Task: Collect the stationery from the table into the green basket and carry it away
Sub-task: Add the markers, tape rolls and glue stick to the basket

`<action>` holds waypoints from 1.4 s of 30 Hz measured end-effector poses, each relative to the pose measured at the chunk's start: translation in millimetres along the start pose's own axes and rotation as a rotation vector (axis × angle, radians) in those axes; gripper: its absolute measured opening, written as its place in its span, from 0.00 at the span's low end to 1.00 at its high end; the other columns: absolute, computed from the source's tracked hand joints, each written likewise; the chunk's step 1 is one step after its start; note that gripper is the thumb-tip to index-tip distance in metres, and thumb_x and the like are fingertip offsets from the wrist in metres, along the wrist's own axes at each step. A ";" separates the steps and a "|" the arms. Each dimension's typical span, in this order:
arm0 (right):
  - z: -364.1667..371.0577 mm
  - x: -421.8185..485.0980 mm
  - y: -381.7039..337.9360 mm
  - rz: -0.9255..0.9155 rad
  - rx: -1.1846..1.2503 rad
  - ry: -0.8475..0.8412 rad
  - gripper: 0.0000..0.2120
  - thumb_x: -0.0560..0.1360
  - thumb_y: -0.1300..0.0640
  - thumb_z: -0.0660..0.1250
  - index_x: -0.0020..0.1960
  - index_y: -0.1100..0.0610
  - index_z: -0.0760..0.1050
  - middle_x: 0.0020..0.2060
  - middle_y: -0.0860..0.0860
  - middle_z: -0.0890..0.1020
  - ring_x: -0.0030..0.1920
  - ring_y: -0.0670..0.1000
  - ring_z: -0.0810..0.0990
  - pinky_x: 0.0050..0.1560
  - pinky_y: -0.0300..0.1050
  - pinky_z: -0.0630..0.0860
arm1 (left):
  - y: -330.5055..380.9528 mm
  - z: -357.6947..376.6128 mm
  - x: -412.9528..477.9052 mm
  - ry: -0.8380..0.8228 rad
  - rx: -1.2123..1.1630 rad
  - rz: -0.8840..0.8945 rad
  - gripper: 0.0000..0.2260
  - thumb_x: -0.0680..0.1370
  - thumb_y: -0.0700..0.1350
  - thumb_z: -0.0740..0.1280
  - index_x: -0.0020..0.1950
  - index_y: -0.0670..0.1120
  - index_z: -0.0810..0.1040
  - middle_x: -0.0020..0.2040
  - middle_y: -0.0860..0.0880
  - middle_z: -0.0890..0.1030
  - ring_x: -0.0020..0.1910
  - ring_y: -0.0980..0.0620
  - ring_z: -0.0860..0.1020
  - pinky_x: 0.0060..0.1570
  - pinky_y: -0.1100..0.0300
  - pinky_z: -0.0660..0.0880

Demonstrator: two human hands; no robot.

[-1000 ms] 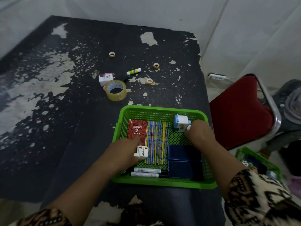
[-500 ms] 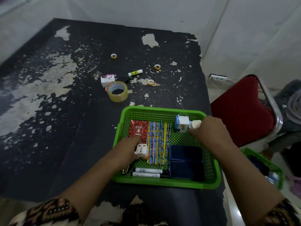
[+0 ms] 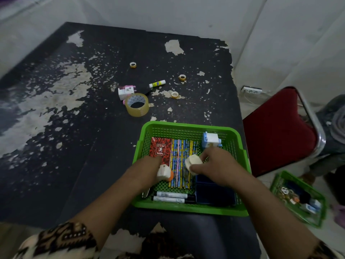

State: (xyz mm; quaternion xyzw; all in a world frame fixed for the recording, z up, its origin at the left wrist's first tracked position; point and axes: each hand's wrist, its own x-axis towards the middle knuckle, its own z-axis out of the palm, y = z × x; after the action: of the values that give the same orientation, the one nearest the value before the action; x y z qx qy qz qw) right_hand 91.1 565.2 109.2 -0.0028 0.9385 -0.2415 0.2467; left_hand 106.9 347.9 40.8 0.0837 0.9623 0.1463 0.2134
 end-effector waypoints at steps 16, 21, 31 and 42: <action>73.3 33.6 -7.2 0.132 0.644 -0.207 0.11 0.76 0.58 0.69 0.56 0.58 0.72 0.43 0.60 0.83 0.31 0.53 0.79 0.34 0.49 0.81 | -2.2 -12.8 -28.8 0.322 -0.169 -0.205 0.14 0.77 0.57 0.68 0.45 0.49 0.69 0.41 0.50 0.78 0.37 0.51 0.78 0.31 0.56 0.71; 91.4 49.6 -12.1 0.108 0.553 -0.164 0.11 0.75 0.53 0.70 0.56 0.53 0.74 0.52 0.58 0.81 0.37 0.55 0.83 0.29 0.44 0.79 | 5.0 -10.9 -11.9 0.333 -0.052 -0.240 0.16 0.79 0.54 0.67 0.55 0.42 0.72 0.51 0.43 0.80 0.49 0.41 0.81 0.41 0.53 0.73; 107.1 46.1 -7.7 0.119 0.583 -0.257 0.12 0.72 0.55 0.71 0.51 0.55 0.71 0.48 0.60 0.83 0.31 0.51 0.79 0.32 0.46 0.79 | 6.3 -18.1 20.7 0.358 -0.009 -0.231 0.13 0.81 0.50 0.65 0.56 0.41 0.73 0.53 0.40 0.81 0.52 0.39 0.81 0.44 0.52 0.74; 92.0 63.6 -14.1 0.084 0.631 -0.042 0.15 0.72 0.49 0.73 0.51 0.50 0.69 0.51 0.54 0.78 0.47 0.60 0.81 0.44 0.57 0.81 | -13.2 -34.6 49.2 0.370 0.483 -0.094 0.22 0.77 0.63 0.63 0.55 0.45 0.78 0.54 0.46 0.79 0.57 0.46 0.71 0.53 0.53 0.71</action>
State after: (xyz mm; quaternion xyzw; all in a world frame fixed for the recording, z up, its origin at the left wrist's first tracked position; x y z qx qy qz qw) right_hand 76.4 503.3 16.1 0.1078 0.8113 -0.5100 0.2645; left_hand 46.4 337.9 47.6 0.0593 0.9946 -0.0838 0.0150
